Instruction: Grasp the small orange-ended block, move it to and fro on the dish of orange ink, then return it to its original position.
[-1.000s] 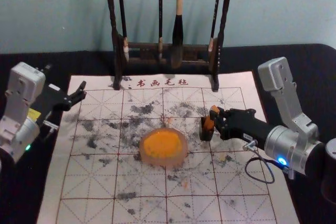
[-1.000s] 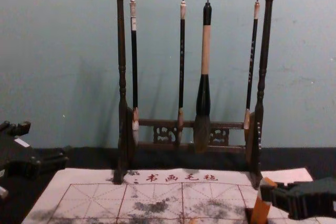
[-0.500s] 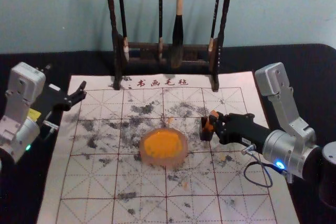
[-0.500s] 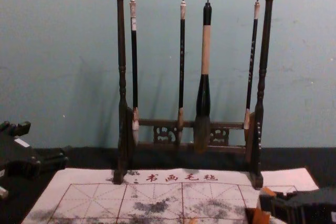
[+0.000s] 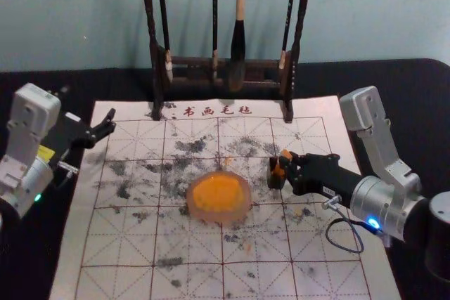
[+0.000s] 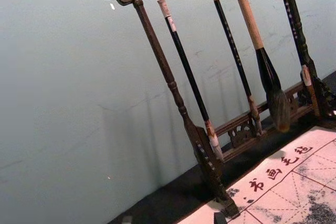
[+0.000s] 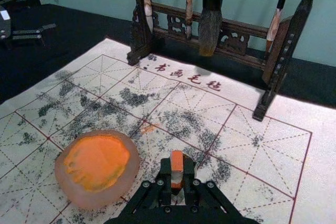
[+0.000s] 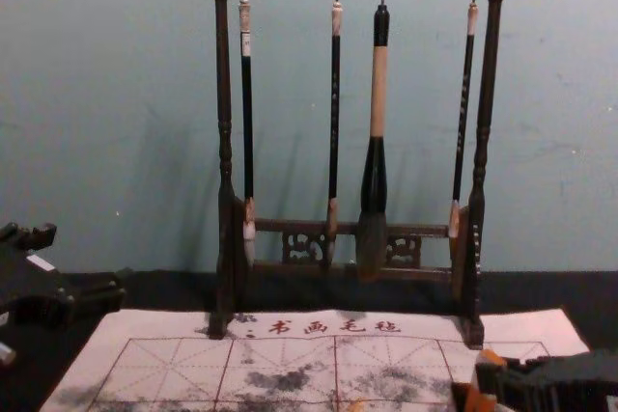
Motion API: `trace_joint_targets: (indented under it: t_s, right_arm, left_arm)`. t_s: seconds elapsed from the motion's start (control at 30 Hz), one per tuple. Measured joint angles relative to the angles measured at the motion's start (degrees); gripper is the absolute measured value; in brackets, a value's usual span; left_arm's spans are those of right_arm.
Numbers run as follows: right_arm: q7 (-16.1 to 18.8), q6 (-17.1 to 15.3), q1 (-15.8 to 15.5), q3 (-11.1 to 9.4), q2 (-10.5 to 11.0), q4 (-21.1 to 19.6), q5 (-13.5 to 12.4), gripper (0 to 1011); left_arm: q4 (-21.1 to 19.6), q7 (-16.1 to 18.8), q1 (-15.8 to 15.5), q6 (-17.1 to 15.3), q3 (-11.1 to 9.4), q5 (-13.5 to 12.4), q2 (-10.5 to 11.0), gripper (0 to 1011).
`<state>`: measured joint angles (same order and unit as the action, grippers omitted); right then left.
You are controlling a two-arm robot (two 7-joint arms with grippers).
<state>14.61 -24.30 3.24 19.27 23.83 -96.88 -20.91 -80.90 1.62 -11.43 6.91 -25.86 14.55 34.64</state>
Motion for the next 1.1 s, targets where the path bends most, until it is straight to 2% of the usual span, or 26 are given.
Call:
trace_joint_targets:
  t_s: [0.37, 0.6, 0.73, 0.8, 1.1]
  right_arm:
    - [0.00, 0.02, 0.00, -0.04, 0.04, 0.00, -0.07, 131]
    - [0.00, 0.03, 0.00, -0.04, 0.07, -0.01, -0.12, 326]
    - [-0.01, 0.03, 0.00, -0.04, 0.08, -0.04, -0.16, 492]
    - [0.00, 0.03, 0.00, -0.04, 0.09, -0.05, -0.17, 530]
    - [0.00, 0.03, 0.00, -0.03, 0.09, -0.07, -0.21, 828]
  left_arm:
    - [0.00, 0.00, 0.00, 0.00, 0.00, -0.01, 0.00, 1001]
    - [0.00, 0.00, 0.00, 0.00, 0.00, 0.00, 0.00, 1001]
    - [0.00, 0.00, 0.00, 0.00, 0.00, 0.00, 0.00, 1002]
    - [0.00, 0.00, 0.00, 0.00, 0.00, 0.00, 0.00, 1001]
    - [0.00, 0.00, 0.00, 0.00, 0.00, 0.00, 0.00, 1001]
